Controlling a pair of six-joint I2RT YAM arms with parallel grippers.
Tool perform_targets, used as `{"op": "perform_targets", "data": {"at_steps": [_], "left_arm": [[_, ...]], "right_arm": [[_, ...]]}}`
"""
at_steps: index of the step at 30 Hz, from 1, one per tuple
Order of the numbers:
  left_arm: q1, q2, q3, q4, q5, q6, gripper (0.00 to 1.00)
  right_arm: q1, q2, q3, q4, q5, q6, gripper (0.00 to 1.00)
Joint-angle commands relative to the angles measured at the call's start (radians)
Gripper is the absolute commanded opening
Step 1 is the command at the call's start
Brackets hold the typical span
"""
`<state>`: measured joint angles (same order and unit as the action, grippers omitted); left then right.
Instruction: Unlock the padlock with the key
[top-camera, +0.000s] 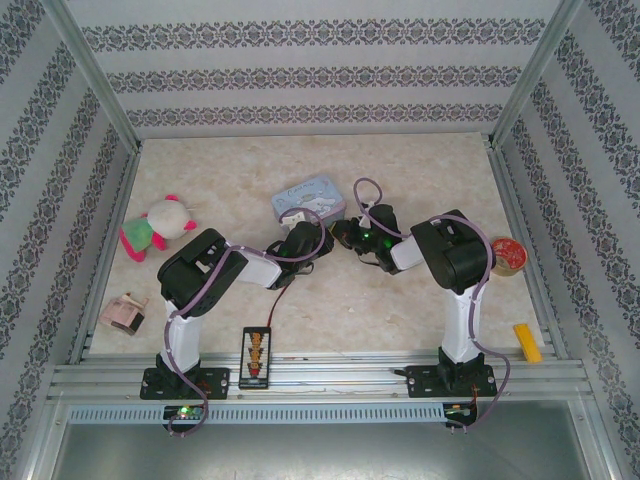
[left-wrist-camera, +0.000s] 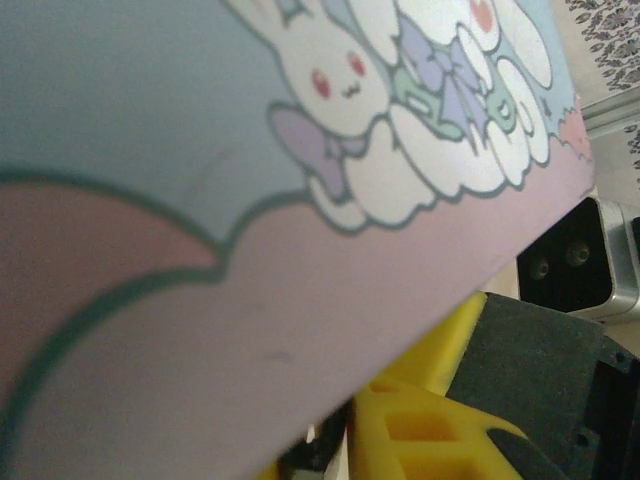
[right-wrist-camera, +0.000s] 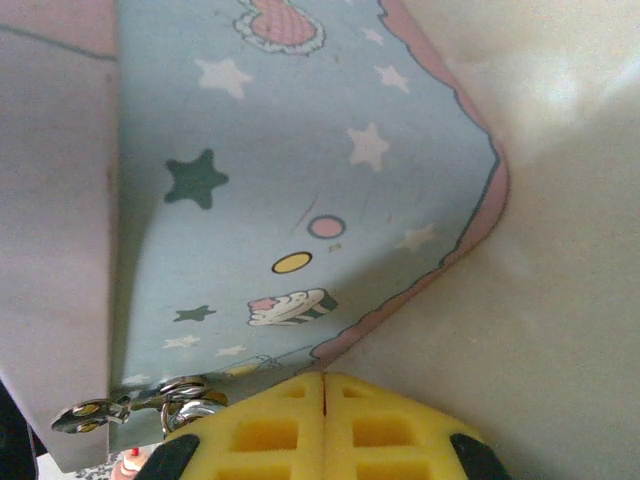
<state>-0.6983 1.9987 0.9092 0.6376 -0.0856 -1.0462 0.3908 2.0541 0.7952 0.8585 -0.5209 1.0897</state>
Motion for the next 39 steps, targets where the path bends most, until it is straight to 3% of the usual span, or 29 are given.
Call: {"op": "perform_targets", "data": {"at_steps": [1, 8, 15, 22, 26, 39], "left_arm": [[0.008, 0.009, 0.007, 0.02, 0.01, 0.01, 0.15], [0.008, -0.047, -0.029, 0.018, 0.045, -0.012, 0.03], [0.016, -0.158, -0.035, -0.101, 0.117, -0.019, 0.0], [0.03, -0.206, 0.024, -0.343, 0.248, -0.005, 0.0], [0.033, -0.2, 0.036, -0.384, 0.304, -0.016, 0.0], [0.033, -0.18, 0.043, -0.372, 0.361, -0.055, 0.0]], "right_arm": [[0.019, -0.015, -0.027, 0.007, -0.02, 0.007, 0.0], [-0.006, -0.103, -0.097, -0.035, 0.01, -0.046, 0.0], [-0.006, -0.285, -0.194, -0.219, 0.095, -0.201, 0.09], [0.1, -0.52, -0.228, -0.556, 0.328, -0.451, 0.11], [0.159, -0.597, -0.244, -0.651, 0.416, -0.512, 0.1], [0.281, -0.501, -0.249, -0.62, 0.47, -0.486, 0.03]]}}
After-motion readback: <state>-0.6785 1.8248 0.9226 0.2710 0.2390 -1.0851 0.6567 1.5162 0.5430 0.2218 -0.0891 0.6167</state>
